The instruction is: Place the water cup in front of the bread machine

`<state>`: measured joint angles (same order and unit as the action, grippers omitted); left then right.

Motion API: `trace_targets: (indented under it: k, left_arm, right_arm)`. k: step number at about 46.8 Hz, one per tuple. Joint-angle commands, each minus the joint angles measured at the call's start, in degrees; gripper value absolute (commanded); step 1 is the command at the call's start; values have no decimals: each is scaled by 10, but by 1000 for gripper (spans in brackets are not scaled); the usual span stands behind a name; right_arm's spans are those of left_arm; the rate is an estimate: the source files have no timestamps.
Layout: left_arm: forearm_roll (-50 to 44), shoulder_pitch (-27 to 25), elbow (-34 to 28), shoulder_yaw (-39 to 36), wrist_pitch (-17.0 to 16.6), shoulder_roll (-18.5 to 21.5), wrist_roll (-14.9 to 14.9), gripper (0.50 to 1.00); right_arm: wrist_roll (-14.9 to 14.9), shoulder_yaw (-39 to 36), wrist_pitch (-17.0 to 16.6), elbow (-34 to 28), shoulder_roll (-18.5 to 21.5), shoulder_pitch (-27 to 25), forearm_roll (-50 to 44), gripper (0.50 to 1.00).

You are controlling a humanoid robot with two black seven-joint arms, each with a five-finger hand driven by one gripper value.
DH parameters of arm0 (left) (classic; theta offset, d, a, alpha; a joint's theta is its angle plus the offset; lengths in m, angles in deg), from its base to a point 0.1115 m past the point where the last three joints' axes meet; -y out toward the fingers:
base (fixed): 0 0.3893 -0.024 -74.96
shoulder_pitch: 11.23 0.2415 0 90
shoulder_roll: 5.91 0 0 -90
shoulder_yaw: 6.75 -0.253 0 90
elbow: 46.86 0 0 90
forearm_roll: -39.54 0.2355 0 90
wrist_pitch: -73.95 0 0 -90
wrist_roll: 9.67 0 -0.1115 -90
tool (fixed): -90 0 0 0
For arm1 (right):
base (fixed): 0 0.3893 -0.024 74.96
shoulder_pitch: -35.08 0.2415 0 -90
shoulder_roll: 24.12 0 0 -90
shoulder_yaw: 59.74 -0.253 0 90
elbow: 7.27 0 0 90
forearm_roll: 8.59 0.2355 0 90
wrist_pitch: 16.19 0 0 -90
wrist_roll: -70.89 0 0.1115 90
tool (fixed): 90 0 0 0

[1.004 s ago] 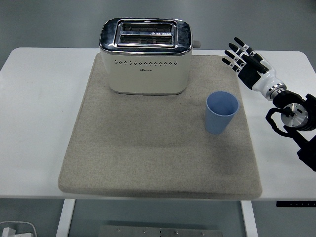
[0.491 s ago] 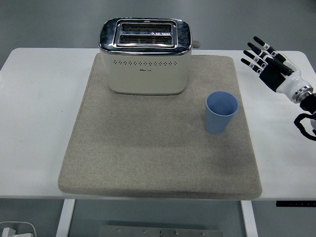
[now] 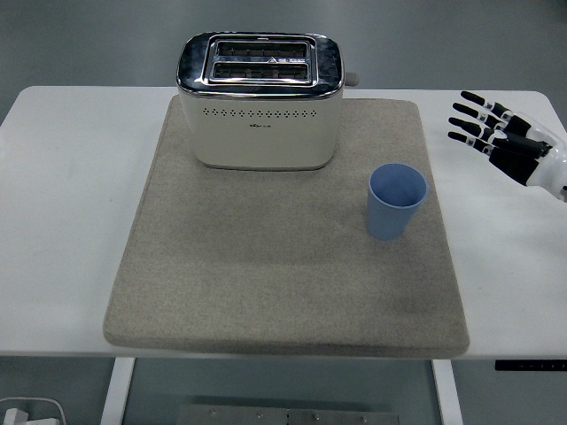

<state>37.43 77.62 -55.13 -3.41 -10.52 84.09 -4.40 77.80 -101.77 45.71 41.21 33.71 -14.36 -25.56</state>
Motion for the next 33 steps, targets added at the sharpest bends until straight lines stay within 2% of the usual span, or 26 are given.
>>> trace_targets:
  k: [1, 10, 23, 33]
  left_arm:
    - [0, 0, 0, 0, 0, 0, 0, 1000]
    - [0, 0, 0, 0, 0, 0, 0, 1000]
    - [0, 0, 0, 0, 0, 0, 0, 1000]
    - [0, 0, 0, 0, 0, 0, 0, 1000]
  right_arm:
    - [6, -1, 0, 28, -15, -11, -13, 930]
    - [14, -1, 1, 90, -47, -38, -56, 930]
    - [75, -2, 14, 121, -53, -62, -162, 928]
    - [120, -2, 28, 126, -57, -76, -202, 928]
